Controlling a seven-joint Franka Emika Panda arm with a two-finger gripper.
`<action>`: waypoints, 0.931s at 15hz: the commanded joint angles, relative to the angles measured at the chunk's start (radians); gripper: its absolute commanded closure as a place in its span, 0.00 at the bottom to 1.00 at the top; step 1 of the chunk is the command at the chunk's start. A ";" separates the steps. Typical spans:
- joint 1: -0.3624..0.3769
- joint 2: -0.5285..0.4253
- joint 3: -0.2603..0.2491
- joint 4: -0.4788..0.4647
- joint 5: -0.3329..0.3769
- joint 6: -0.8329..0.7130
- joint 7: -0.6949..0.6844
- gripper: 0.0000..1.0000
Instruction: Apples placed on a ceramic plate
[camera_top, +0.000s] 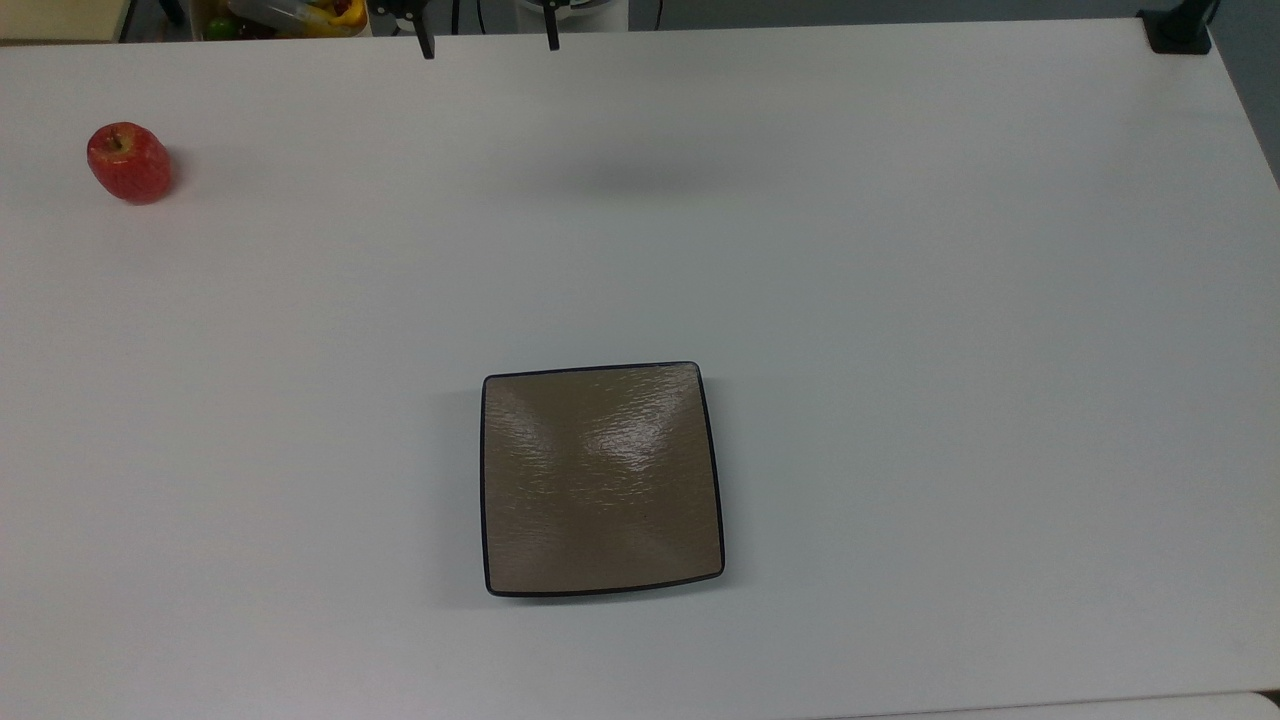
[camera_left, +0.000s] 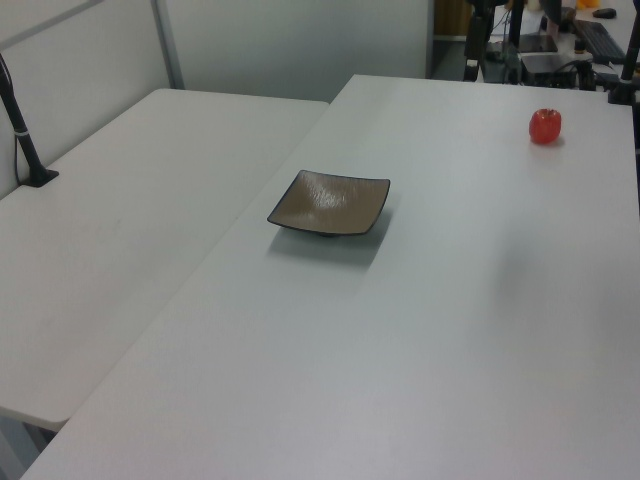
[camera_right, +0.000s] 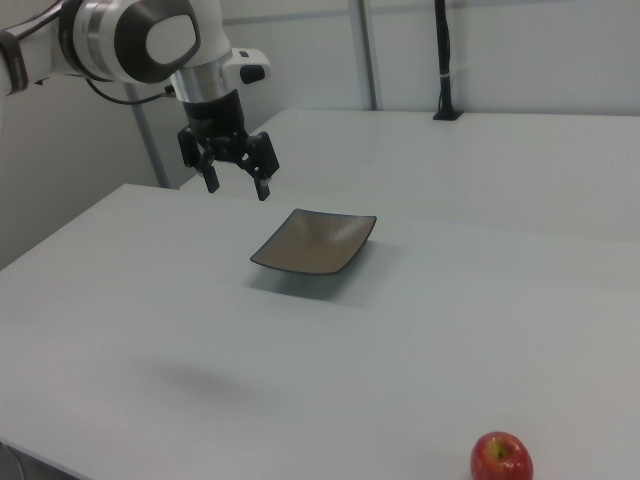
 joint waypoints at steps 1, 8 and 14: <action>0.012 -0.007 -0.009 -0.010 0.017 0.016 -0.023 0.00; 0.012 -0.005 -0.009 -0.010 0.017 0.018 -0.021 0.00; -0.014 -0.011 -0.009 -0.011 0.003 0.001 -0.148 0.00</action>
